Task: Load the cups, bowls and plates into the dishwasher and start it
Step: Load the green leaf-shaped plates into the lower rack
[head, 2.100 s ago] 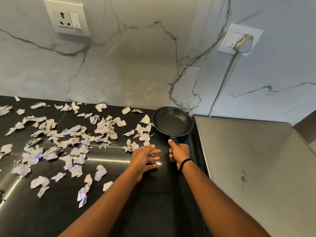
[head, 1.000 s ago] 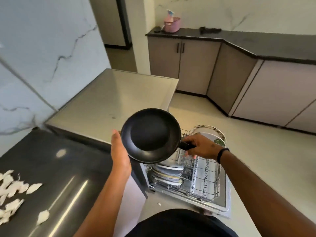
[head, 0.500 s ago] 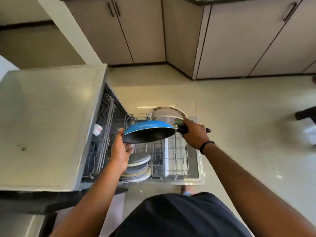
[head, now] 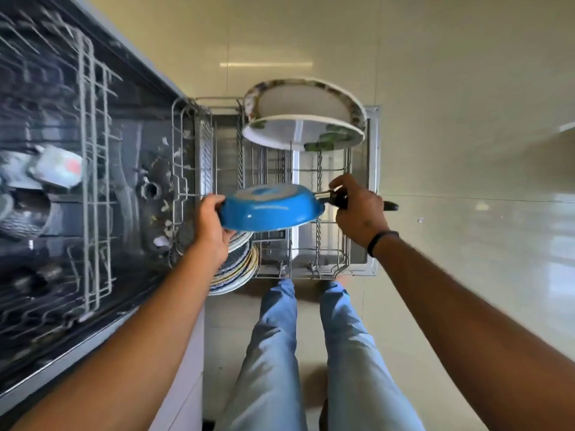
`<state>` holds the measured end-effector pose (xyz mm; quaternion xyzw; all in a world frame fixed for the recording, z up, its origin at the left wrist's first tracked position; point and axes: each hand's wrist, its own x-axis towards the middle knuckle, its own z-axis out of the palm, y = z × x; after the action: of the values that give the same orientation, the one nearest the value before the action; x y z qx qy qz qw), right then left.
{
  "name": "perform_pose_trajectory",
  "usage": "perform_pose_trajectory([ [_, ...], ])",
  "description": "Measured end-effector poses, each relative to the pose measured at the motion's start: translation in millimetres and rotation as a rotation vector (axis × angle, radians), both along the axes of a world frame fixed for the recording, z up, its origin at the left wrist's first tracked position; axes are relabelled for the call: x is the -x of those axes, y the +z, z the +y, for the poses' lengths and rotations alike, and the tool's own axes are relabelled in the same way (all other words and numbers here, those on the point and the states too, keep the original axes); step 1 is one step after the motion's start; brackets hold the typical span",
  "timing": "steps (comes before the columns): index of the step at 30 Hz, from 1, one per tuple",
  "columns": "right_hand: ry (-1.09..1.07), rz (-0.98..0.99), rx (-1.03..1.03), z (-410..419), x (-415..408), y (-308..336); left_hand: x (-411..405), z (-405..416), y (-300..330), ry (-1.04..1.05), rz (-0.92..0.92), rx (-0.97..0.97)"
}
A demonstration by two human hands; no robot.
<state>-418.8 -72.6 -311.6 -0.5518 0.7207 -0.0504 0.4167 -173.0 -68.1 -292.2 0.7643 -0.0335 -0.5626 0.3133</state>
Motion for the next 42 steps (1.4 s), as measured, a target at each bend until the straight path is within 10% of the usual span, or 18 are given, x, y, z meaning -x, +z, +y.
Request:
perform_pose_trajectory([
  [16,0.02,0.003,0.178,-112,-41,-201,-35,-113,-194,-0.015,-0.084,-0.036],
  [42,0.128,0.056,-0.092,-110,-33,-245,-34,-129,-222,-0.066,-0.094,-0.08],
])
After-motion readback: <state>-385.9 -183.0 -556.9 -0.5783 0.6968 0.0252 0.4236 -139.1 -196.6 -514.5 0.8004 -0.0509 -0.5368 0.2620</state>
